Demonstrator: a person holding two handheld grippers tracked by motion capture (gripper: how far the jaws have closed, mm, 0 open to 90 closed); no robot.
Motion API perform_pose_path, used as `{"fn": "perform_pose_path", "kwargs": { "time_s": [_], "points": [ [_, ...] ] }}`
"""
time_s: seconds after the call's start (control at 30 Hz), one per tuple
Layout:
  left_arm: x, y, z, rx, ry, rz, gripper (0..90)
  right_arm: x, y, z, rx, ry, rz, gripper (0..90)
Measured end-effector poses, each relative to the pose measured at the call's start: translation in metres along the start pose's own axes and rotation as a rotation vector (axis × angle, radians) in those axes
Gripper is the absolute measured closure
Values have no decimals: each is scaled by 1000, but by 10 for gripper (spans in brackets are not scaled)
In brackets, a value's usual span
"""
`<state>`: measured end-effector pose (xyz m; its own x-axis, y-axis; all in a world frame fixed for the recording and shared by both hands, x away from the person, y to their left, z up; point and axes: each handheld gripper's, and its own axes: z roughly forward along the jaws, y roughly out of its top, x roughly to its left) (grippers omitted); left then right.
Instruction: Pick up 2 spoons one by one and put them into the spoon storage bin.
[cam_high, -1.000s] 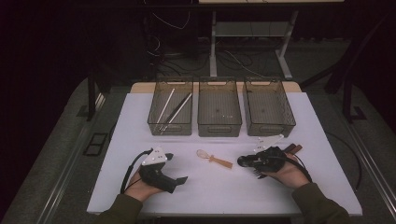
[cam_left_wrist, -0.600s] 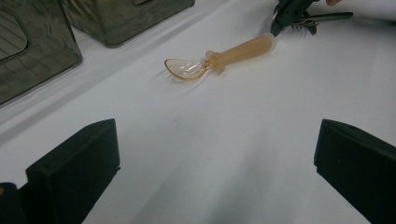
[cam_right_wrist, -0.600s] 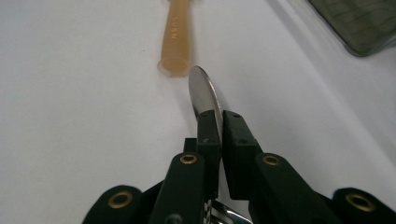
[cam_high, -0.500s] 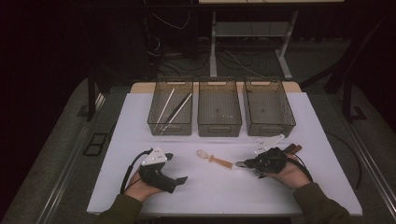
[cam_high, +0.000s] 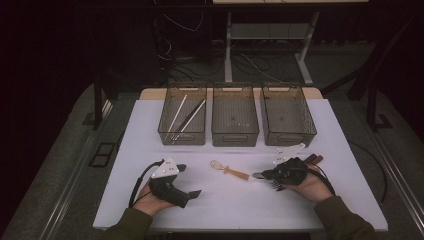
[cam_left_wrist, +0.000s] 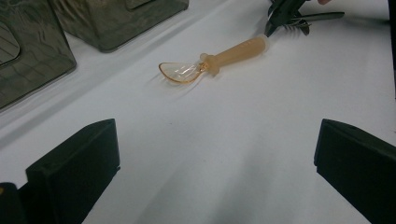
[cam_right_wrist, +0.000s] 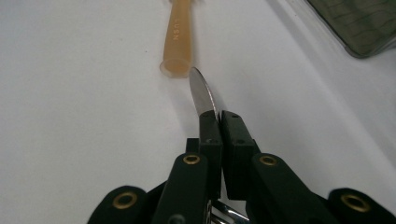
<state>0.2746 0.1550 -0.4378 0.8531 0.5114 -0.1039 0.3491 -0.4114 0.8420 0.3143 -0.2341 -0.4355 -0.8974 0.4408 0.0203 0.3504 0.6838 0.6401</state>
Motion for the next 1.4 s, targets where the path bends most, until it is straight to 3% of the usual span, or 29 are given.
{"fn": "perform_pose_path", "kwargs": {
  "time_s": [0.87, 1.4],
  "points": [
    [0, -1, 3, 18, -6, 7, 0, -17, 20, -27, -201, -92, 154, 881],
    [0, -1, 3, 18, 2, 3, 0, -26, 39, -34, -285, -138, 201, 881]
  ]
}}
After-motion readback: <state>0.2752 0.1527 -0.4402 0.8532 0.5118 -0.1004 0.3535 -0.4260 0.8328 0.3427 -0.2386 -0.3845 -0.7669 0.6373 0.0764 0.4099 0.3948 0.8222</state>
